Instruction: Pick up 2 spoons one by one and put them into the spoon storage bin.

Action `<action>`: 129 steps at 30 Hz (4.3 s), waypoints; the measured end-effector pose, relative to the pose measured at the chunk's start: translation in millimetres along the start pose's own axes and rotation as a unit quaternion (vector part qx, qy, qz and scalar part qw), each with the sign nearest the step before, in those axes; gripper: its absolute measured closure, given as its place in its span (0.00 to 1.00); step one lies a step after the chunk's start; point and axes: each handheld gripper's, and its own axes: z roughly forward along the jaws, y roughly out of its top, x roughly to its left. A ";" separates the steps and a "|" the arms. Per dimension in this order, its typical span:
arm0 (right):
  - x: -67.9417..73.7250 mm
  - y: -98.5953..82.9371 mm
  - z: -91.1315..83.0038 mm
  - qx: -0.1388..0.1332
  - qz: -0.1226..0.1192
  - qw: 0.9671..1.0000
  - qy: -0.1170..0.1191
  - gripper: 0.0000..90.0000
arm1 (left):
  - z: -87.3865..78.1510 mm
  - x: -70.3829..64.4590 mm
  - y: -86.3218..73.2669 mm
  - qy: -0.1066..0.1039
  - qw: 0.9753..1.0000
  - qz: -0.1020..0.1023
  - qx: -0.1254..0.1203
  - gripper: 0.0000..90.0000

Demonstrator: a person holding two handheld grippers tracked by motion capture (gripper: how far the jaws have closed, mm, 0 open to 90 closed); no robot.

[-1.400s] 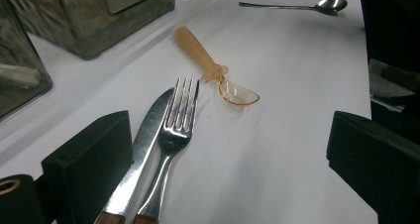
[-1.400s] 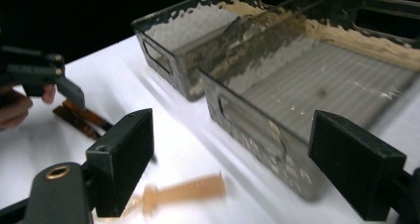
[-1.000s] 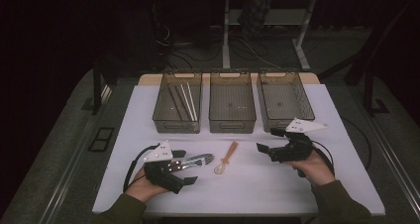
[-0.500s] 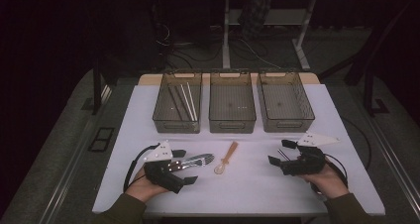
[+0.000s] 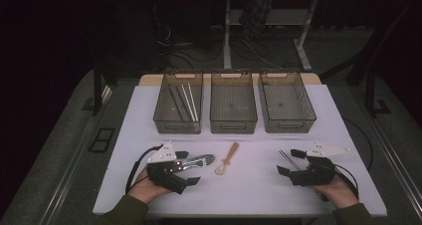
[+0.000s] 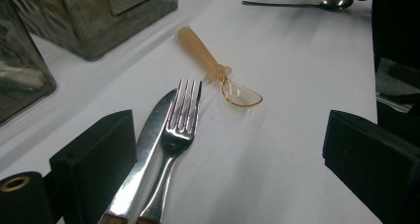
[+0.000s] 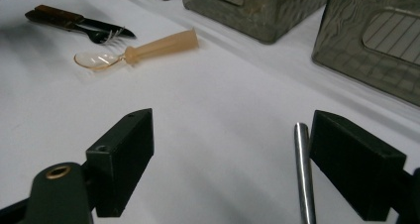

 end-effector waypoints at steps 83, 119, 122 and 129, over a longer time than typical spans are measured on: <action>-44.4 -18.7 -27.1 0.189 -0.023 0.975 -0.113 0.99 | 3.7 -1.0 1.1 0.002 1.000 0.000 0.004 0.09; -89.7 -40.4 -77.6 0.119 0.113 0.981 -0.108 0.57 | 3.7 -0.3 1.0 0.000 1.000 -0.002 0.004 0.09; -89.5 -43.1 -73.9 0.127 0.112 0.980 -0.104 0.58 | 3.7 -0.4 1.1 0.000 1.000 -0.001 0.004 0.09; -91.3 -45.9 -71.8 0.128 0.116 0.980 -0.095 0.61 | 3.8 -0.5 1.0 0.000 1.000 0.000 0.005 0.09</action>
